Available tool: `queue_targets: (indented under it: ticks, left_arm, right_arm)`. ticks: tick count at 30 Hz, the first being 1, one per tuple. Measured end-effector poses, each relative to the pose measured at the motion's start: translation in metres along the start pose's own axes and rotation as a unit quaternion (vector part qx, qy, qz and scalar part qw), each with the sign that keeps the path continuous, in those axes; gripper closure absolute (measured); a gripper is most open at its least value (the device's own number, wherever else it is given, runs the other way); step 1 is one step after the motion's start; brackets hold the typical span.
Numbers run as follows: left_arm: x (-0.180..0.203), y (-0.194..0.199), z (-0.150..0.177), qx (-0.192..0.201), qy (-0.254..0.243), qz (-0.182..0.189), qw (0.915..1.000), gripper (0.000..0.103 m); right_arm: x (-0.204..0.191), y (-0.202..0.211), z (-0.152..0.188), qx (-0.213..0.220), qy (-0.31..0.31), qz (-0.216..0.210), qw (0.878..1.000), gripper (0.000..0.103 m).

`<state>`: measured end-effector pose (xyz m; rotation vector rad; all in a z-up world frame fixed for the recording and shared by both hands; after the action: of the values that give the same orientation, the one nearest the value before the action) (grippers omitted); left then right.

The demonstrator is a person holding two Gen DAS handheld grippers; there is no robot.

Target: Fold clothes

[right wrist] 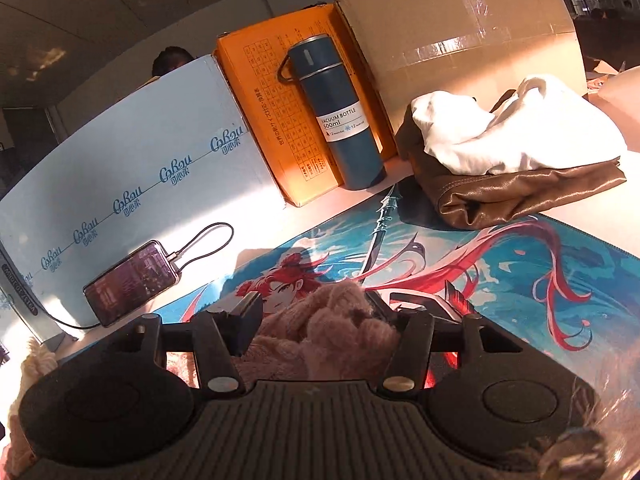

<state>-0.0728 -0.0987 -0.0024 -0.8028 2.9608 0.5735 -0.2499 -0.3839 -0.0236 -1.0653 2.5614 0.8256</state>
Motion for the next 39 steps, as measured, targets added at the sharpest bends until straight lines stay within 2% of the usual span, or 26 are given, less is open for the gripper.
queue_targets:
  ticks: [3,5,9,10,11,13,14,15,18,19,20,23,26,27,30,34,35,37,38,39]
  left_arm:
    - [0.012,-0.027,0.010,-0.069,-0.027,0.023,0.9970,0.006]
    - [0.011,-0.040,0.013,-0.106,-0.016,0.038,0.9935,0.006]
    - [-0.009,-0.041,0.015,-0.108,0.053,0.063,0.9908,0.007]
    - [-0.014,-0.040,0.015,-0.102,0.067,0.063,0.9905,0.008]
    - [-0.020,-0.038,0.015,-0.096,0.082,0.063,0.9900,0.013]
    - [-0.028,-0.035,0.015,-0.085,0.101,0.058,0.9896,0.028]
    - [-0.031,-0.033,0.015,-0.081,0.105,0.053,0.9899,0.044]
    - [-0.036,-0.032,0.014,-0.074,0.108,0.046,0.9903,0.064]
    - [-0.043,-0.026,0.009,-0.052,0.109,0.043,0.9917,0.091]
    - [-0.045,-0.023,0.007,-0.044,0.110,0.043,0.9921,0.092]
    - [-0.046,-0.018,0.002,-0.024,0.102,0.028,0.9940,0.094]
    - [-0.055,0.000,-0.014,0.038,0.089,-0.024,0.9951,0.095]
    - [-0.071,0.019,-0.027,0.090,0.095,-0.075,0.9886,0.095]
    - [-0.079,0.023,-0.028,0.095,0.103,-0.087,0.9864,0.095]
    - [-0.101,0.027,-0.018,0.083,0.133,-0.121,0.9803,0.095]
    - [-0.126,0.023,0.009,0.011,0.165,-0.159,0.9733,0.095]
    - [-0.130,0.023,0.015,-0.006,0.162,-0.176,0.9709,0.091]
    - [-0.132,0.029,0.018,-0.004,0.150,-0.187,0.9709,0.080]
    - [-0.132,0.032,0.017,0.003,0.143,-0.186,0.9720,0.058]
    - [-0.132,0.035,0.016,0.011,0.137,-0.185,0.9730,0.028]
  right_arm:
    - [0.000,-0.005,0.004,-0.022,-0.005,-0.004,1.000,0.029]
    - [0.002,-0.011,0.008,-0.043,-0.013,-0.005,0.999,0.029]
    - [0.000,-0.017,0.012,-0.057,-0.006,-0.005,0.998,0.029]
    - [-0.002,-0.017,0.013,-0.059,0.004,-0.001,0.998,0.037]
    - [-0.004,-0.018,0.013,-0.061,0.014,0.002,0.998,0.043]
    - [-0.007,-0.018,0.013,-0.064,0.031,0.005,0.997,0.068]
    - [-0.009,-0.017,0.012,-0.060,0.044,0.008,0.997,0.074]
    - [-0.010,-0.016,0.010,-0.055,0.056,0.010,0.997,0.082]
    - [-0.012,-0.012,0.000,-0.035,0.081,0.011,0.996,0.086]
    - [-0.013,-0.011,-0.003,-0.026,0.087,0.013,0.996,0.087]
    - [-0.012,-0.010,-0.008,-0.014,0.090,0.017,0.996,0.087]
    - [-0.004,-0.010,-0.025,0.026,0.080,0.038,0.996,0.087]
    - [0.008,-0.015,-0.041,0.061,0.072,0.083,0.992,0.088]
    - [0.013,-0.016,-0.045,0.069,0.071,0.097,0.990,0.088]
    - [0.027,-0.022,-0.049,0.062,0.058,0.118,0.989,0.088]
    - [0.044,-0.032,-0.046,0.028,0.045,0.133,0.990,0.088]
    - [0.047,-0.034,-0.046,0.021,0.044,0.136,0.990,0.087]
    - [0.048,-0.033,-0.046,0.023,0.050,0.140,0.989,0.075]
    - [0.048,-0.032,-0.046,0.030,0.056,0.144,0.988,0.069]
    - [0.047,-0.029,-0.048,0.041,0.065,0.150,0.986,0.057]
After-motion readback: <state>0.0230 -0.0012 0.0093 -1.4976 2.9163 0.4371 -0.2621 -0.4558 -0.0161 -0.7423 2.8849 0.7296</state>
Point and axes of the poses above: each gripper's, at about its wrist camera, not at the fingertips, and y roughly against the way its jaws point, x to its right, z to its underside, the point moved 2 cm from there along -y, roughly the way its jaws point, and after that the axes turned 1 degree about x, right-handed, at the moved point
